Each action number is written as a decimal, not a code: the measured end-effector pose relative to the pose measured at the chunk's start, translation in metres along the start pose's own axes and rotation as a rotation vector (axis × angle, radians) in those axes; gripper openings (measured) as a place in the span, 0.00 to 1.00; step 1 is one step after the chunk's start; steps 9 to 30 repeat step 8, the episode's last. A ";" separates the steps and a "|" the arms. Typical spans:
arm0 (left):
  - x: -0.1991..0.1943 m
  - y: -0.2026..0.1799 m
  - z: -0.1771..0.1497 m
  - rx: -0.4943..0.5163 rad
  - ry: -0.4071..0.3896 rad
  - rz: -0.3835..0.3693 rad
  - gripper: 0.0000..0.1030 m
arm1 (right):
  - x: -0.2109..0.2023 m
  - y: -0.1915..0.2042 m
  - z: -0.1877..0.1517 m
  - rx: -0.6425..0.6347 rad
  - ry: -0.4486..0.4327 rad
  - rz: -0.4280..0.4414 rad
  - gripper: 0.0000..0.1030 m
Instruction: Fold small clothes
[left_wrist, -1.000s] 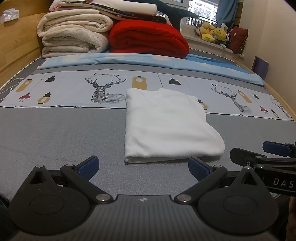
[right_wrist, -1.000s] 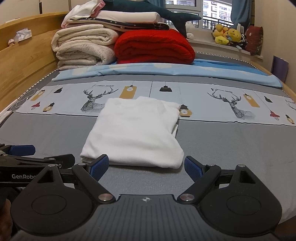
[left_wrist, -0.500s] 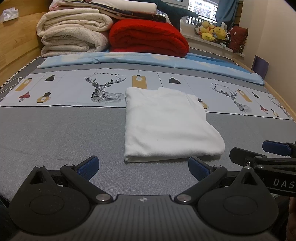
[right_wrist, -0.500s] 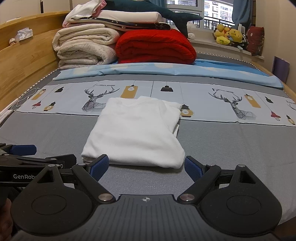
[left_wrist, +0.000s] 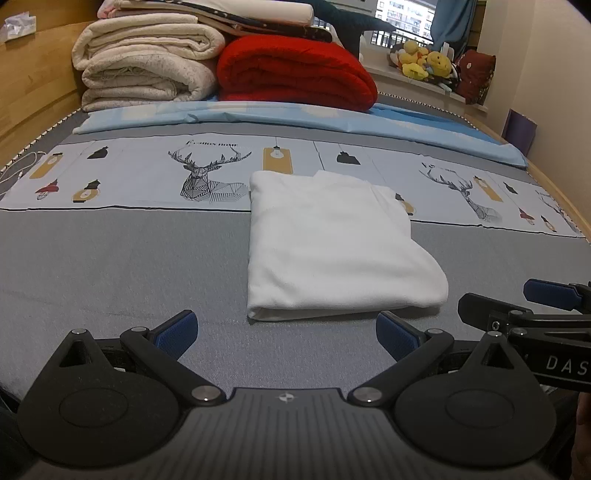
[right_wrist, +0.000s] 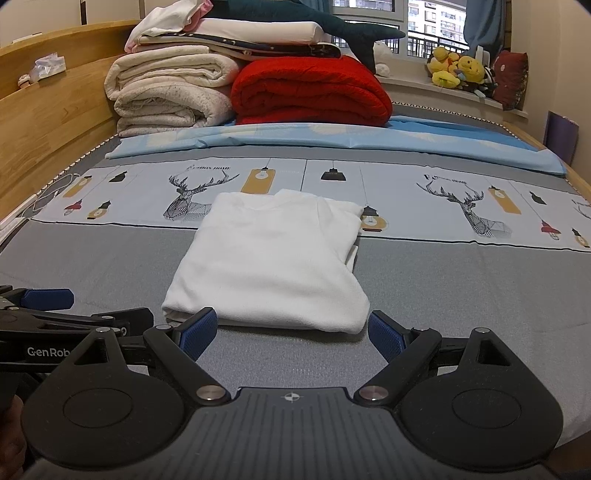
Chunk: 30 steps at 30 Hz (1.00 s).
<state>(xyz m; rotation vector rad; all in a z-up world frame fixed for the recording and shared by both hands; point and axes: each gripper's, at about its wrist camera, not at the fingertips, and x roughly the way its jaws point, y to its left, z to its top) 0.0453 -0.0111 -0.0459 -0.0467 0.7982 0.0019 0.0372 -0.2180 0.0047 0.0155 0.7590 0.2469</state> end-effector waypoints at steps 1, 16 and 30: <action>0.000 0.000 0.000 0.001 0.000 0.000 1.00 | 0.000 0.000 0.000 0.001 0.000 -0.001 0.87; 0.001 0.001 -0.001 -0.002 0.003 -0.005 1.00 | 0.000 0.000 -0.001 0.000 0.001 0.002 0.87; 0.001 0.001 -0.001 -0.002 0.003 -0.005 1.00 | 0.000 0.000 -0.001 0.000 0.001 0.002 0.87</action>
